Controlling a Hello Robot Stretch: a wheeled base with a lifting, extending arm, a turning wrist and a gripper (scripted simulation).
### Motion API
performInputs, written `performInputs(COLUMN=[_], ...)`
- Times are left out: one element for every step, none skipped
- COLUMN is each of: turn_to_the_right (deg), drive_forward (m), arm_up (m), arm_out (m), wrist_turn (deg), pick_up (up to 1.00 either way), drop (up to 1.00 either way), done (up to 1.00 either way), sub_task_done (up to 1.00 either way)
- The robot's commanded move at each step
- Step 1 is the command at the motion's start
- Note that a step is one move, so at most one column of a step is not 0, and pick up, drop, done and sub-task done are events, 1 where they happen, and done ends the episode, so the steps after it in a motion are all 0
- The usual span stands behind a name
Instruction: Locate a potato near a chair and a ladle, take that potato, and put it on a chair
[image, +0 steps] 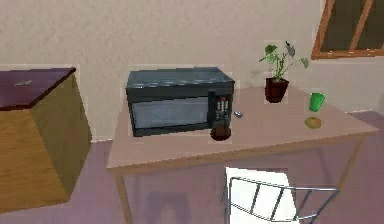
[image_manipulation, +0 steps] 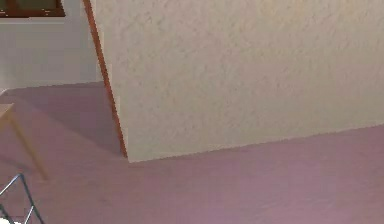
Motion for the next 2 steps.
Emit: performInputs(turn_to_the_right=[-45.0,-30.0], drive_forward=[0.0,0.0], arm_up=[0.0,0.0], arm_out=[0.0,0.0], wrist_turn=[0.0,0.0], pick_up=[0.0,0.0], drop=[0.0,0.0], done=[0.0,0.0], sub_task_done=[0.0,0.0])
